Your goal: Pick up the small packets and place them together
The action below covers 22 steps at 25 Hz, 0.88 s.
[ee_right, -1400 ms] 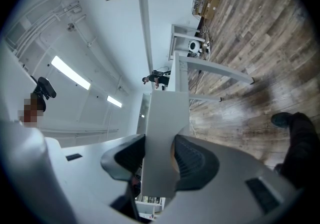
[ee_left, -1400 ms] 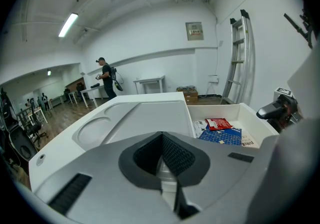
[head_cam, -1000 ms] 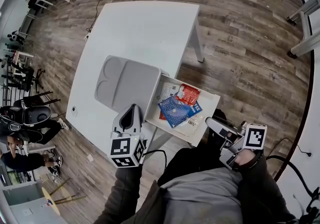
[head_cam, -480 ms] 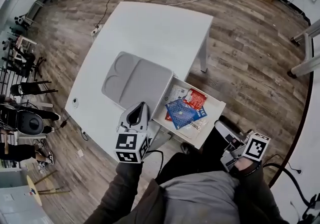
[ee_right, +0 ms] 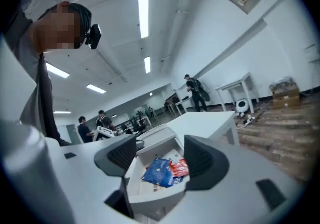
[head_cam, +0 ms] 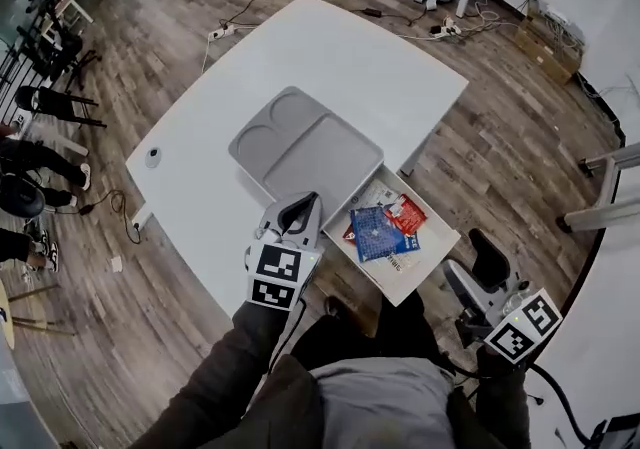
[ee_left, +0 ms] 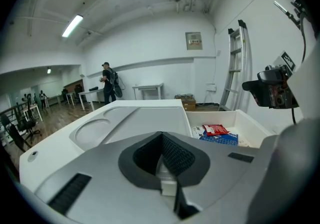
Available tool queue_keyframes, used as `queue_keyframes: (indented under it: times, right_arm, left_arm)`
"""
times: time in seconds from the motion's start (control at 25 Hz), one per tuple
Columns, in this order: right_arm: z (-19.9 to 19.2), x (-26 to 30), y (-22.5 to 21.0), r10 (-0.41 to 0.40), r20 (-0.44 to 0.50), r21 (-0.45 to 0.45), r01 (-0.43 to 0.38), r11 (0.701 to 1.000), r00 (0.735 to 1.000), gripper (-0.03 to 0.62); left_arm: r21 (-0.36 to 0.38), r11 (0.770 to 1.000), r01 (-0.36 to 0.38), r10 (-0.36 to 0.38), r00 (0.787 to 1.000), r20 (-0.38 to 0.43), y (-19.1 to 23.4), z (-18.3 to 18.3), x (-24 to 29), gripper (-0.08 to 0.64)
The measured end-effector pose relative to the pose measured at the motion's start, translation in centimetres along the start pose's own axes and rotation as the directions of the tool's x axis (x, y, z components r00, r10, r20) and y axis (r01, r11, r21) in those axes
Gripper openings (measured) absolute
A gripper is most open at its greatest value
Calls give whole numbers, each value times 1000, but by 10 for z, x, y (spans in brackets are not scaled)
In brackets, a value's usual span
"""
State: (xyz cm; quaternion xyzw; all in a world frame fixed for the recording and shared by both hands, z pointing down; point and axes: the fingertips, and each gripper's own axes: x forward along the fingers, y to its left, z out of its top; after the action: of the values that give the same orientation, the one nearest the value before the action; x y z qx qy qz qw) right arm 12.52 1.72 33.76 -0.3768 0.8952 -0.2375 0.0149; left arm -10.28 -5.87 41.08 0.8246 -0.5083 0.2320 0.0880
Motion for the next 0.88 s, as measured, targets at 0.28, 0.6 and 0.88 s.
queue_keyframes:
  times: [0.28, 0.6, 0.88]
  right_arm:
    - [-3, 64, 37, 229, -332, -164, -296, 941, 915, 305]
    - [-65, 108, 59, 408, -677, -188, -680, 709, 613, 305]
    - [-108, 115, 59, 355, -843, -169, -826, 539, 404, 305]
  left_arm:
    - [-37, 999, 33, -34, 999, -38, -3, 0, 2, -3]
    - [-185, 980, -69, 64, 997, -33, 8, -1, 3, -3]
    - [-267, 946, -185, 181, 983, -40, 20, 5, 4, -3]
